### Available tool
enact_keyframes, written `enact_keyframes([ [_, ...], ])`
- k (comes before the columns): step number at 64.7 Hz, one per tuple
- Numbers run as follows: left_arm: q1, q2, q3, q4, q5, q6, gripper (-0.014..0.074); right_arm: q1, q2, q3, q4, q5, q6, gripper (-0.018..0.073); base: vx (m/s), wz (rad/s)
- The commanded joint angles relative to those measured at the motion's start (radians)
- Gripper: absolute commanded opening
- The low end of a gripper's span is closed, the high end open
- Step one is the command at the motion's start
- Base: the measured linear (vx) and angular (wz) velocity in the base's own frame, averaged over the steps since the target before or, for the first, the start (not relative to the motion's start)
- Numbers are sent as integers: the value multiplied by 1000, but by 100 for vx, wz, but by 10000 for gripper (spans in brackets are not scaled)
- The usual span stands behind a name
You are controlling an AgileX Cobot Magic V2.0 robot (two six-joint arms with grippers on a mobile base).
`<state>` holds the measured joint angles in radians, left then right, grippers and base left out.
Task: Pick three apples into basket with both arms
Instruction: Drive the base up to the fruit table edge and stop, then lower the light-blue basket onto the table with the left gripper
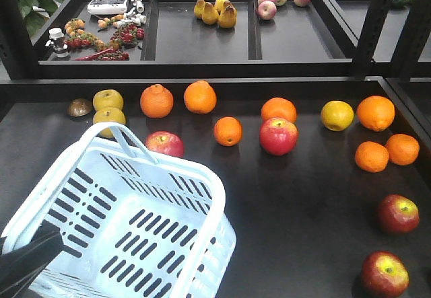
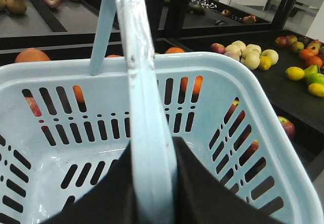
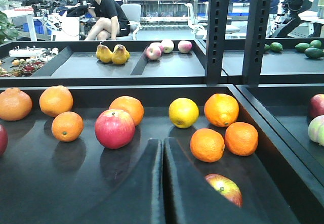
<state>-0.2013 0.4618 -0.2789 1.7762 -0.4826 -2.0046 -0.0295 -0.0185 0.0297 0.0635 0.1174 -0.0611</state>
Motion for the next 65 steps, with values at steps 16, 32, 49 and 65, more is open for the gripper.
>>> enact_keyframes([
  [16, -8, 0, -35, 45, 29, -9, -6, -2, -3, 12, -8, -73, -6, -8, 0, 0],
  [32, -8, 0, -35, 45, 29, -9, -6, -2, -3, 12, -8, -73, -6, -8, 0, 0],
  [49, -8, 0, -35, 45, 29, -9, -6, -2, -3, 12, -8, -73, -6, -8, 0, 0],
  [65, -8, 0, -35, 40, 6, -16, -6, -2, -3, 12, -8, -73, -6, -8, 0, 0],
])
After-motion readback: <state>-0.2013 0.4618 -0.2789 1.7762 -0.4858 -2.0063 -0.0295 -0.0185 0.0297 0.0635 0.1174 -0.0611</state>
